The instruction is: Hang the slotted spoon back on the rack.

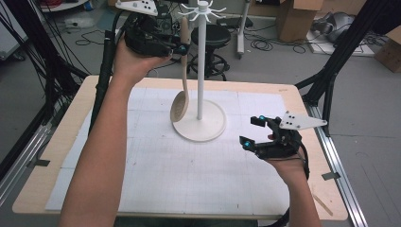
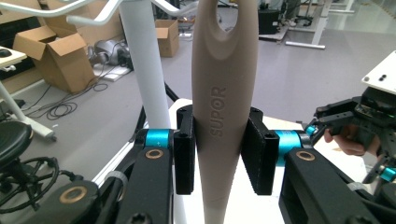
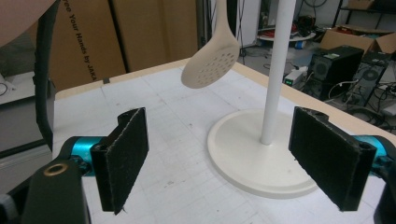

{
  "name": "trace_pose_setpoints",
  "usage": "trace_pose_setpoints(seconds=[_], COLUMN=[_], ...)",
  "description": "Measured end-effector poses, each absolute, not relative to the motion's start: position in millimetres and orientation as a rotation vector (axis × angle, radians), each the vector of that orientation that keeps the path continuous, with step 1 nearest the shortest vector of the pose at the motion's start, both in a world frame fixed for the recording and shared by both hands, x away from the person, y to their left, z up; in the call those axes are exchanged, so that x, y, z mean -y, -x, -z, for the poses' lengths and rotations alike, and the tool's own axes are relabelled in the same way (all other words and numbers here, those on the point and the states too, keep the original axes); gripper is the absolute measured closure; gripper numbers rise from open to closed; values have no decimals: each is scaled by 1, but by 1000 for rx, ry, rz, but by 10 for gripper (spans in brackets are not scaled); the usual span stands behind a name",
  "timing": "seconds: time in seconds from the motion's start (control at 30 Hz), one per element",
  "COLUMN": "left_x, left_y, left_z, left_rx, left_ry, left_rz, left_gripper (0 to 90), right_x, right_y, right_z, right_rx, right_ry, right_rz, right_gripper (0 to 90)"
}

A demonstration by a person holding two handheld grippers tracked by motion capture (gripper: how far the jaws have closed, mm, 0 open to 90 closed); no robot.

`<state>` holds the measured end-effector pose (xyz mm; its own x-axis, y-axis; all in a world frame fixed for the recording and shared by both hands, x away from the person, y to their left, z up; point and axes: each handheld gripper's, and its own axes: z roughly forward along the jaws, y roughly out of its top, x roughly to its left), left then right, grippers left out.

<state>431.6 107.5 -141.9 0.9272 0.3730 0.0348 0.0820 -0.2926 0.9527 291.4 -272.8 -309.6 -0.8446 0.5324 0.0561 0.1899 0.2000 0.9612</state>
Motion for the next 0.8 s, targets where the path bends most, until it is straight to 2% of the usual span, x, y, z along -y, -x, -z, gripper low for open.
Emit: trace_pose_setpoints(seconds=[0.8], left_x=[-96], left_y=[-437], left_z=[139], left_rx=[-386], left_ry=[-1898], left_rz=[-337], left_gripper=[683], right_x=[275], right_y=[-292], right_z=[311], right_rx=[-2189], right_ry=[-690], right_rz=[-1703], right_gripper=[192])
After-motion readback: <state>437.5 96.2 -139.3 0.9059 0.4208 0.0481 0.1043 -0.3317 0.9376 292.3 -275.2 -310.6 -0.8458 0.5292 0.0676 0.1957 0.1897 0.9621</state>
